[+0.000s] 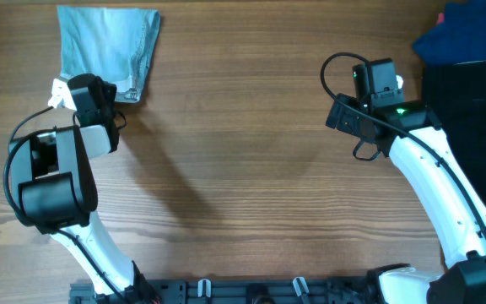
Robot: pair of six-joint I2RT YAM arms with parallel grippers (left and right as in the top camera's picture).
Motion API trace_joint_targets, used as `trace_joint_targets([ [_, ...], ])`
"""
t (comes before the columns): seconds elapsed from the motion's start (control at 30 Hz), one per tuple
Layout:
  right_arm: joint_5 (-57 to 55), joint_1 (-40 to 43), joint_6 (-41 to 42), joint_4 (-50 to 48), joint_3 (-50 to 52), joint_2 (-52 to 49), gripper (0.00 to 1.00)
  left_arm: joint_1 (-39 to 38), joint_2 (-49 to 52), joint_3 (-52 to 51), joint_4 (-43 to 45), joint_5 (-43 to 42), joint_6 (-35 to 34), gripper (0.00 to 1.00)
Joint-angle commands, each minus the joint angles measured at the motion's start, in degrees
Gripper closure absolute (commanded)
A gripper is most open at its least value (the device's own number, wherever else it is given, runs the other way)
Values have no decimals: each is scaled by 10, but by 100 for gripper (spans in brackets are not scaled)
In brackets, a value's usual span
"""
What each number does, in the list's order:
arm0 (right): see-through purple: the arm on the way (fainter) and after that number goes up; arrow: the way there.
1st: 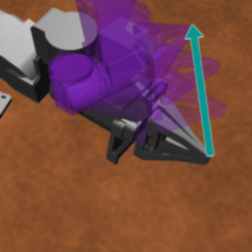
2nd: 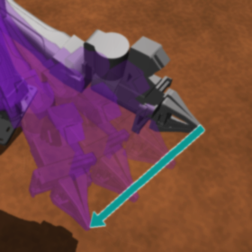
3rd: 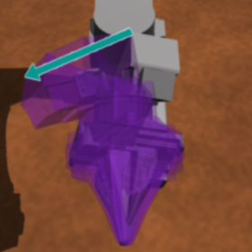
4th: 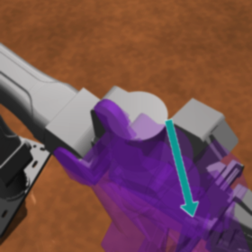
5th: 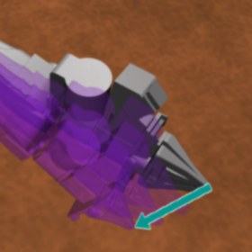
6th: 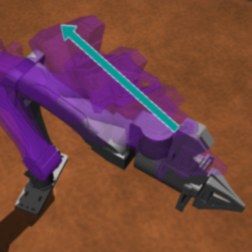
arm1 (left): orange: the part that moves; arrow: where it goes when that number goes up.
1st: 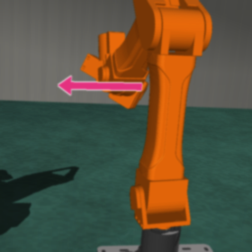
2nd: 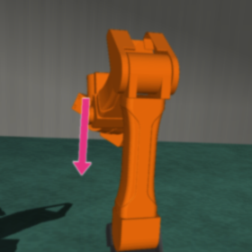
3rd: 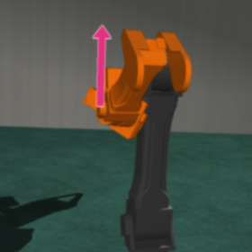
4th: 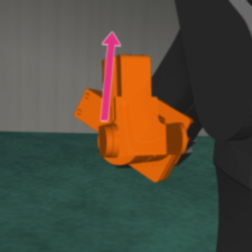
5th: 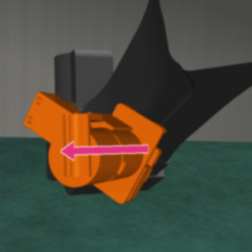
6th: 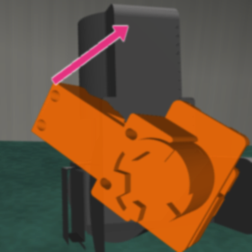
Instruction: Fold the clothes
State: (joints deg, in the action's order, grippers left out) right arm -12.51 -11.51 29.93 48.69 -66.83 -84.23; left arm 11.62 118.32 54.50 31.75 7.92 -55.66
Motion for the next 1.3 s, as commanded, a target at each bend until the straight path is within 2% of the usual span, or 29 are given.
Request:
trace_joint_targets([
  [0.0, -12, 1, -6, -2, -9, -5, 0, -5, 9, 10, 11, 14, -3, 83],
  [0.37, -12, 1, -6, -3, -9, -5, 0, -6, 48, 37, 34, 1, -3, 74],
  [0.5, -12, 1, -6, -3, -9, -5, 0, -7, 48, 37, 34, 0, -3, 32],
  [0.53, -12, 1, -6, -3, -9, -5, 0, -9, 48, 37, 35, -2, -3, 10],
  [0.57, -12, 1, -6, -2, -9, -5, 0, -9, 45, 37, 33, -2, 0, 1],
  [0.67, -12, 1, -6, -3, -9, -5, 0, -9, 26, 37, -1, -4, 0, 0],
  [0.93, -12, 1, -6, -3, -9, -5, 0, -9, -175, 37, -262, -7, 0, 0],
  [1.0, -12, 1, -6, -3, -9, -5, 0, -9, -261, 37, -379, -8, -1, 0],
  [1.1, -12, 1, -6, -3, -9, -5, 0, -9, -413, 37, -612, -11, -1, 0],
  [1.13, -12, 1, -6, -3, -9, -5, 0, -9, -440, 37, -650, -13, 2, 0],
  [1.2, -12, 1, -6, -3, -9, -5, 0, -9, -525, 37, -717, -68, 81, 0],
  [1.27, -12, 1, -6, -3, -9, -5, 0, -9, -597, 37, -756, -134, 120, 0],
])
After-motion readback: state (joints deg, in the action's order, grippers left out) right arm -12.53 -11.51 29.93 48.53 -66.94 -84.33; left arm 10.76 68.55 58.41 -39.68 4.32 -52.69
